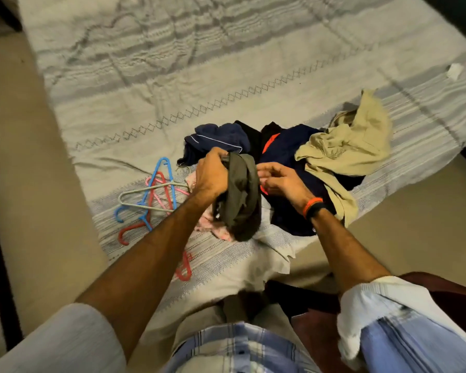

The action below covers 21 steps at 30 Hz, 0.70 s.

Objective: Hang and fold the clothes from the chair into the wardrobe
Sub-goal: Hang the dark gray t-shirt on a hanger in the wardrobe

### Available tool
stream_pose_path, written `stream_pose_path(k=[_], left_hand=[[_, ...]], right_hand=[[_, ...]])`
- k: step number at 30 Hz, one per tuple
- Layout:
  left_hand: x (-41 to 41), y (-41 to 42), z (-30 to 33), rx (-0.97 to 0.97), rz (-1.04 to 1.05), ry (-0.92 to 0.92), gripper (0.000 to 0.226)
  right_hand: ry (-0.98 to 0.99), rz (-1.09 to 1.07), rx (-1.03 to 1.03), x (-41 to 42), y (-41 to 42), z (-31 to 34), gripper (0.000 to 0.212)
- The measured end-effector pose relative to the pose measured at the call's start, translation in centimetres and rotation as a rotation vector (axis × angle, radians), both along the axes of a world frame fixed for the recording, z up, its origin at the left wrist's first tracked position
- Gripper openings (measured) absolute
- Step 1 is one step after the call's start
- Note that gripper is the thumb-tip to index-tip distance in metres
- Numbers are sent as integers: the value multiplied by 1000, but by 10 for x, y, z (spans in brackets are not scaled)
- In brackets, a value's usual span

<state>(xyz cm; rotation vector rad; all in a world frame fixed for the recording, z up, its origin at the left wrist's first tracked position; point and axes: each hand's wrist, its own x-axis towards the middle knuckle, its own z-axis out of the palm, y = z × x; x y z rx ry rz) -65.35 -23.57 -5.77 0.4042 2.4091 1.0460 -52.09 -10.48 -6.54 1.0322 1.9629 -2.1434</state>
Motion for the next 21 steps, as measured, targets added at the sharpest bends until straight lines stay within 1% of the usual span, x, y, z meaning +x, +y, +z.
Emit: stream_pose_path(k=[2, 3, 4, 5, 6, 7, 9, 11, 12, 14, 15, 17, 21], left_hand=[[6, 2, 8, -46, 3, 59, 26], [15, -6, 16, -68, 29, 84, 29], [21, -11, 22, -70, 54, 87, 30], [27, -17, 26, -56, 78, 120, 31], [30, -25, 32, -50, 90, 128, 34], [30, -32, 37, -52, 92, 159, 36], [30, -53, 44, -108, 115, 196, 39], [34, -77, 53, -185, 125, 181, 40], [37, -89, 57, -237, 118, 149, 38], [47, -122, 61, -323, 115, 101, 34], [53, -142, 63, -341, 142, 90, 36], [66, -180, 65, -343, 230, 87, 41], [94, -252, 75, -291, 418, 73, 49]], right_hand=[[43, 180, 26, -12, -3, 9, 54], [50, 296, 88, -18, -7, 12, 66], [45, 377, 198, -23, -11, 14, 77], [52, 430, 325, -27, -17, 17, 82], [74, 445, 423, -31, -23, 19, 80], [115, 446, 469, -35, -28, 20, 72], [188, 487, 495, -42, -40, 27, 56], [234, 577, 434, -49, -52, 32, 45], [253, 621, 378, -51, -60, 35, 44], [270, 656, 248, -56, -84, 43, 53], [282, 675, 172, -59, -99, 48, 57], [309, 743, 27, -63, -129, 60, 56], [324, 867, -132, -67, -190, 79, 50]])
